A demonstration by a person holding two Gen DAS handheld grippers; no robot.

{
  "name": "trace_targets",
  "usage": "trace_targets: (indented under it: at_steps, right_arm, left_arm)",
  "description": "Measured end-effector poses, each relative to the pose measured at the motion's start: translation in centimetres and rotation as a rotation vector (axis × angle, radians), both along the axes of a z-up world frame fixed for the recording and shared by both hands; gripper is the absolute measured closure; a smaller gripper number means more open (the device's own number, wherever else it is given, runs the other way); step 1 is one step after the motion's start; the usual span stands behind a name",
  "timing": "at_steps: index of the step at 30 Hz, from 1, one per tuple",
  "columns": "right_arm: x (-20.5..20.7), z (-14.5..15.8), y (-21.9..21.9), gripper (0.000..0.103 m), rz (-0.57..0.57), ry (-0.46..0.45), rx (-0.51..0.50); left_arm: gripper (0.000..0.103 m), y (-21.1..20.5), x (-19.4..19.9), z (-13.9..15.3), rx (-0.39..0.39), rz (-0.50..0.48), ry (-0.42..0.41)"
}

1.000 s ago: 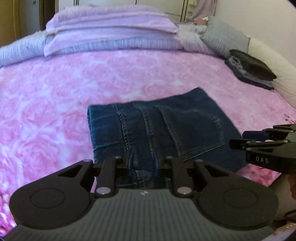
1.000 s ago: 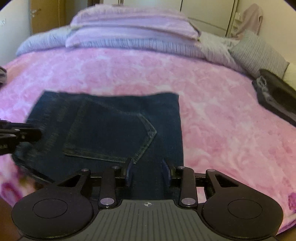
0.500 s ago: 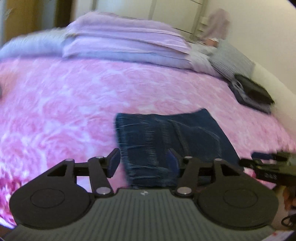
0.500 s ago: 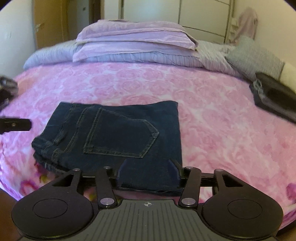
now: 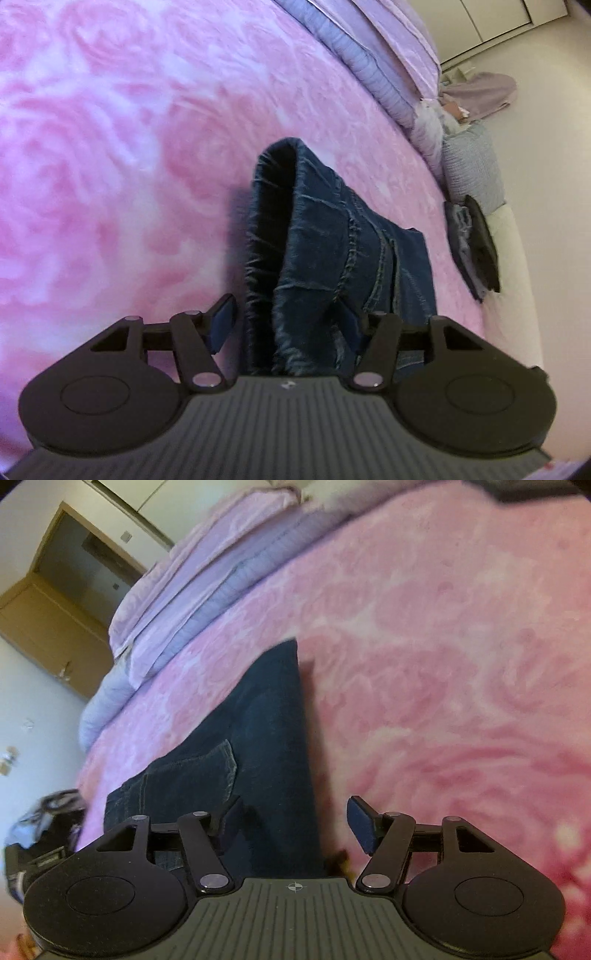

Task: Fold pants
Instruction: 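Grasp the folded jeans bundle with both grippers and lift it, then carry the jeans bundle with both grippers toward the clothes stack by the pillow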

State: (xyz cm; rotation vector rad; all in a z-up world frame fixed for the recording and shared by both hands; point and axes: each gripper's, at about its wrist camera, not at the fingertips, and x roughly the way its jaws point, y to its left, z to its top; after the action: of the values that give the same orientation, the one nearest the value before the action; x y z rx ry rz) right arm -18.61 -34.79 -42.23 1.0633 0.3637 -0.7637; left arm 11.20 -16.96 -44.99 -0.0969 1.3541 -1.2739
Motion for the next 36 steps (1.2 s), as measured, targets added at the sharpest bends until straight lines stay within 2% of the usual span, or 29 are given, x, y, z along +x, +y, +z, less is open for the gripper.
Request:
trace_targets:
  at_steps: [2,5,7,9,12,15,18,20,23,30,36]
  right_arm:
    - [0.3,-0.6,-1.0,0.045,0.047,-0.049,0.008]
    - [1.2,-1.7,-2.6,0.059,0.092,-0.1,0.028]
    - [1.9,-1.9,-3.4,0.061,0.118,-0.099,0.014]
    - [2.0,-1.7,-3.8,0.066,0.134,-0.079,0.017]
    - [2.9,-0.6,-3.9,0.073,0.167,0.002,0.019]
    - [4.5,1.0,-3.8,0.08,0.18,0.101,0.024]
    - [5.0,3.3,-3.9,0.084,0.173,0.159,0.054]
    - [4.8,4.9,-4.3,0.085,0.157,0.203,0.084]
    - [3.3,8.6,-5.2,0.085,0.12,0.241,0.111]
    - [-1.9,18.9,-8.6,0.085,0.0,0.32,0.094]
    - [-7.1,24.4,-12.3,0.085,-0.098,0.334,0.058]
  left_arm:
    - [0.05,-1.0,-0.4,-0.3,-0.003,-0.015,-0.01]
    - [0.049,-2.2,-0.7,-0.4,-0.014,-0.035,-0.026]
    - [0.052,-2.6,-0.8,-0.4,-0.021,-0.041,-0.028]
    - [0.062,-2.8,-1.3,0.1,-0.015,-0.051,-0.069]
    - [0.068,-3.2,-2.9,1.7,-0.005,-0.084,-0.176]
    - [0.072,-3.4,-3.9,3.1,0.03,-0.078,-0.227]
    - [0.076,-4.6,-4.8,5.3,0.085,-0.106,-0.276]
    - [0.076,-6.0,-5.4,7.0,0.122,-0.131,-0.258]
    - [0.077,-8.2,-6.6,10.1,0.135,-0.174,-0.245]
    - [0.077,-15.7,-11.0,17.2,0.101,-0.281,-0.187]
    - [0.077,-23.3,-15.8,21.7,0.039,-0.378,-0.196]
